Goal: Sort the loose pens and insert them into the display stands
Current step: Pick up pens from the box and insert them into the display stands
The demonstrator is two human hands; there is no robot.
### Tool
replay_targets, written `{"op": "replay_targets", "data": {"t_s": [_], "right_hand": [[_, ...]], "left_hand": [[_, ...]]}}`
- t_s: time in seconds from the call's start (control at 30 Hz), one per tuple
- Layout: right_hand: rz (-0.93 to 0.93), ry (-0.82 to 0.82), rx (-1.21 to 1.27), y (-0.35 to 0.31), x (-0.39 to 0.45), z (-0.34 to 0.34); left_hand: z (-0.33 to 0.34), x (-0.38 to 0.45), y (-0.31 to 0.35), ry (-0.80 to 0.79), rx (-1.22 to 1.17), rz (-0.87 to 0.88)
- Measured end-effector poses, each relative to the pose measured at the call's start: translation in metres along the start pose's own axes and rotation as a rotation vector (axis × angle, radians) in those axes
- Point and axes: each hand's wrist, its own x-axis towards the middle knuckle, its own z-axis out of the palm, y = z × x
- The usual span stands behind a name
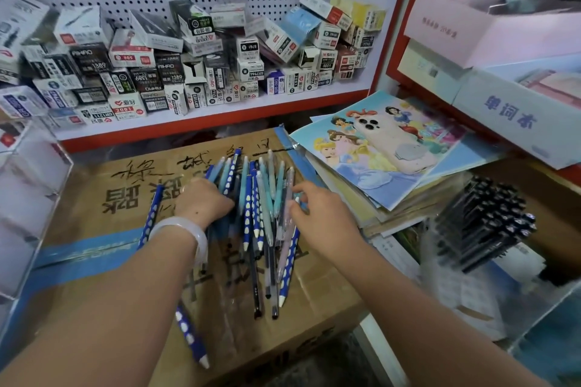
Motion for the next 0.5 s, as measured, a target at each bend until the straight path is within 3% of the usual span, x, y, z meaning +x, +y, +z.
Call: {"op": "replay_targets", "data": {"t_s": [0.27,0.5], "right_hand": [[0.011,-0.012,-0.02,0.007,-0.002,-0.004],[0.007,0.0,-0.022,0.006,-0.002,-0.004]], "left_hand": [[0.006,0.008,-0.01,0.123,-0.03,-0.01],[-0.007,0.008,-0.019,0.112,-0.056,0.053]]}}
